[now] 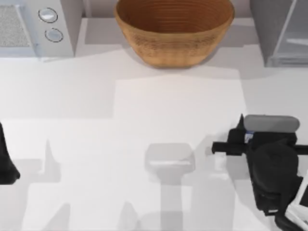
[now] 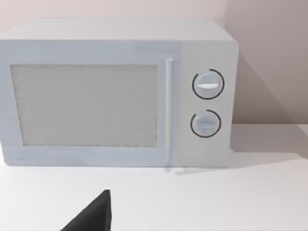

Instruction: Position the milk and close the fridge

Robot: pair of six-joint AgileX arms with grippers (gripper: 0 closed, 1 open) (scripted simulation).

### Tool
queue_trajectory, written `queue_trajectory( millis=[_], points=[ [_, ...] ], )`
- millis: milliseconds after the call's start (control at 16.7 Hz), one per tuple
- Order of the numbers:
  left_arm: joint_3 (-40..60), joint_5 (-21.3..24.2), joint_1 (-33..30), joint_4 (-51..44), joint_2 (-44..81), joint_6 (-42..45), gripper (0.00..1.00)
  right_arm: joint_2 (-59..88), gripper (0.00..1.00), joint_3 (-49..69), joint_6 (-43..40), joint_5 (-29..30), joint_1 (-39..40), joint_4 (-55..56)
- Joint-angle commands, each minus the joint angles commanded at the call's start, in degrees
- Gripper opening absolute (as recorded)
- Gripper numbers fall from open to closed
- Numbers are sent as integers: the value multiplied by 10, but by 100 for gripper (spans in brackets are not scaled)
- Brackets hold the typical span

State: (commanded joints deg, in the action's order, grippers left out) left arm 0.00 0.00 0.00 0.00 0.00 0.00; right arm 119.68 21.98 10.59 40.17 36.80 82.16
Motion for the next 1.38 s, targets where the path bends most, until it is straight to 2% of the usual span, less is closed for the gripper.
queue_trajectory(
  millis=[240,300,840,1380],
  points=[
    [0,0,0,0,0,0,100,0,2,0,0,0,0,0],
    [0,0,0,0,0,0,100,0,0,0,0,0,0,0],
    [0,0,0,0,0,0,100,-3,0,-1,0,0,0,-2],
    [0,0,0,0,0,0,100,-111,0,-4,1,-1,1,-107]
  ],
)
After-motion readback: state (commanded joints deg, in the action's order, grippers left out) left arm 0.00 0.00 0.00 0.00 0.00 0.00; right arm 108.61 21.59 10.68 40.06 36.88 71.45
